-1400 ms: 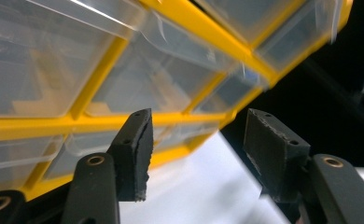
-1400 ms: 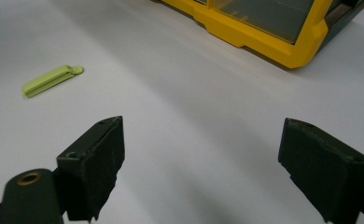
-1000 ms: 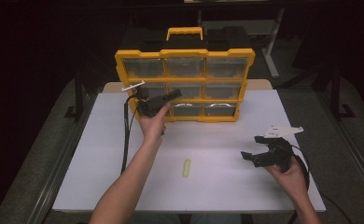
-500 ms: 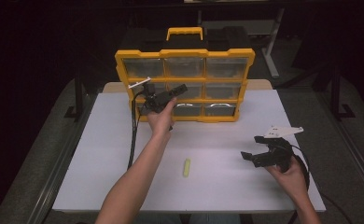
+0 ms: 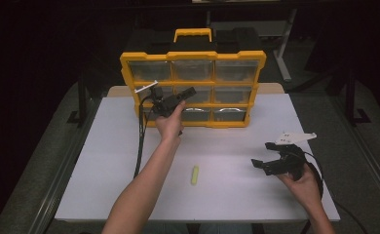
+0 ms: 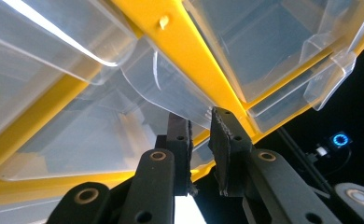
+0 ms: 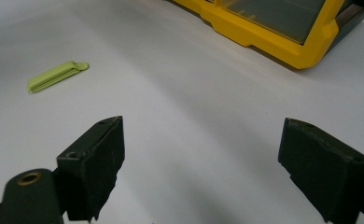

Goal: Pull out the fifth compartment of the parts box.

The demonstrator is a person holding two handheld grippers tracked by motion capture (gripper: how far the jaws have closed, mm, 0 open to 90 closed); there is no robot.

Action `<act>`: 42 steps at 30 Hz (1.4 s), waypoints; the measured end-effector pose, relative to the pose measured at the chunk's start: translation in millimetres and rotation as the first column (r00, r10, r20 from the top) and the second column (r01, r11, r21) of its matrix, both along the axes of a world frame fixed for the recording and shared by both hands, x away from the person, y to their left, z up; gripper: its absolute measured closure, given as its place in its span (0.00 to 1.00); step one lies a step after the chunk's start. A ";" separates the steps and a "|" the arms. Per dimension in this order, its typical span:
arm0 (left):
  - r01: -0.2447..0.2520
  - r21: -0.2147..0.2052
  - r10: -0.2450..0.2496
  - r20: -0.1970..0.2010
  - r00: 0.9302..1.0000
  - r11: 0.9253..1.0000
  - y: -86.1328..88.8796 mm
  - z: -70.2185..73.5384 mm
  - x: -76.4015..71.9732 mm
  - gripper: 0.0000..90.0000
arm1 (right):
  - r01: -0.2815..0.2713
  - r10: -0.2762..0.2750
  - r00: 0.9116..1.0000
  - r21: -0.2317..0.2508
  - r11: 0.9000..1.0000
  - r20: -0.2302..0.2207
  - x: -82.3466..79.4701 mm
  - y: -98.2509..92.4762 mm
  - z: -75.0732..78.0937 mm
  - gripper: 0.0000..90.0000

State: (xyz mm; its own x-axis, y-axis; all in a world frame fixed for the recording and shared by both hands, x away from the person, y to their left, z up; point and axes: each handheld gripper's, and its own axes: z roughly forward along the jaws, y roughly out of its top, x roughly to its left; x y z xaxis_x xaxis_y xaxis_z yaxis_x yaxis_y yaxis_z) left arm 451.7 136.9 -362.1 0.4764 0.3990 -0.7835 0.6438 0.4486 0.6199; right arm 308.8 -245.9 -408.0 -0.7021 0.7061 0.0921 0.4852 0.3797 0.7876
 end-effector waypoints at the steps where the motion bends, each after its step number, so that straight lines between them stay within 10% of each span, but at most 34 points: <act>1: 0.002 -0.007 -0.002 -0.006 1.000 1.000 0.4 -0.3 0.3 0.86 | 0.001 -0.001 1.000 0.002 1.000 -0.002 -0.2 0.4 0.1 0.15; 18: 0.018 -0.075 -0.021 -0.041 0.999 0.997 10.0 -2.5 -9.7 0.88 | -0.010 0.010 1.000 -0.010 1.000 -0.002 -0.4 1.1 -0.9 0.15; 42: 0.072 -0.067 -0.074 -0.029 0.997 0.995 16.7 -1.0 -45.1 0.88 | -0.007 0.007 1.000 -0.019 1.000 -0.001 -2.2 1.4 -0.5 0.15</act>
